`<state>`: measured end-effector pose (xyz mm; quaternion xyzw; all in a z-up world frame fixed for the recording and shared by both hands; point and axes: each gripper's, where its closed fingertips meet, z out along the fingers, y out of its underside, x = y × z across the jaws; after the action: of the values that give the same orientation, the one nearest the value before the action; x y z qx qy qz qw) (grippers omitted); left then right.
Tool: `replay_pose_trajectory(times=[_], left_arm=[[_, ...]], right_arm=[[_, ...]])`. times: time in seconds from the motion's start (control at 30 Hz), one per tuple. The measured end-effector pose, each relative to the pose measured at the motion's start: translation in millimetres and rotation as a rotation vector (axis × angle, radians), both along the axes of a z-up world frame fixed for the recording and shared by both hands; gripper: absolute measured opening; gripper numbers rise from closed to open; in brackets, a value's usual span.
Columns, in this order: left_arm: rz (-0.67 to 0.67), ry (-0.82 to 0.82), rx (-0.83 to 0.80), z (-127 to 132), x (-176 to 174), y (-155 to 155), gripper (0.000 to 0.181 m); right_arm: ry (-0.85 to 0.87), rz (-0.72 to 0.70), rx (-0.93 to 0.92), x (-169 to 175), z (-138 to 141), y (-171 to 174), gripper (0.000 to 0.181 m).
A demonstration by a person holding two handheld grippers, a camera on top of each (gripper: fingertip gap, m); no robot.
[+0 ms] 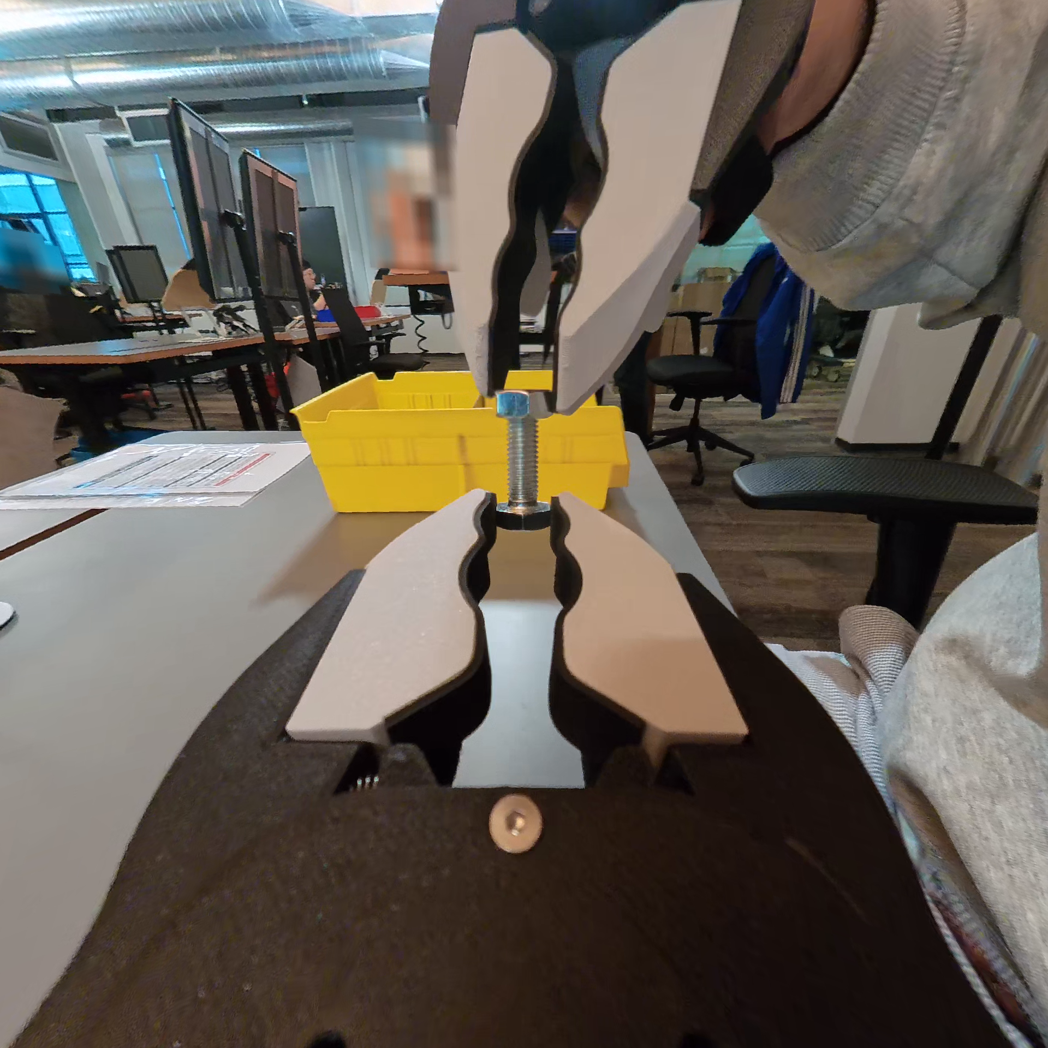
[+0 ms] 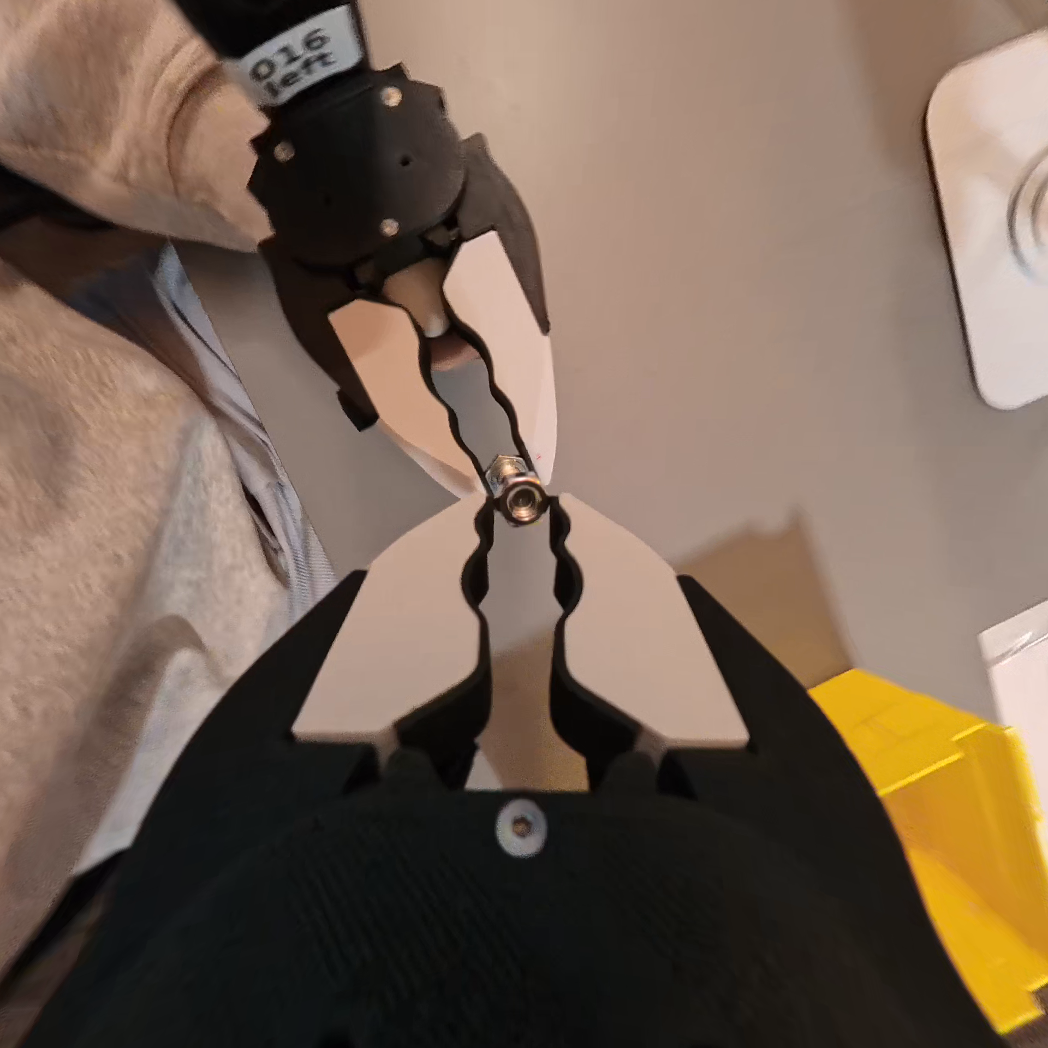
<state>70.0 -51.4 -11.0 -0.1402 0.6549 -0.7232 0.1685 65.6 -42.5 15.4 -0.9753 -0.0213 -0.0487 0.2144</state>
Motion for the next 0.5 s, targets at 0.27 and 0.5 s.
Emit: replay_pose_trajectory(times=[0.27,0.5], left_arm=[[-0.156,0.039,-0.038,0,-15,-6,0.018],[-0.313,0.074,-0.055,2,-35,-12,0.018]], right_arm=[[-0.1,0.335,0.002,-16,1,-2,0.019],[-0.084,0.608,0.073,-30,2,-12,0.019]])
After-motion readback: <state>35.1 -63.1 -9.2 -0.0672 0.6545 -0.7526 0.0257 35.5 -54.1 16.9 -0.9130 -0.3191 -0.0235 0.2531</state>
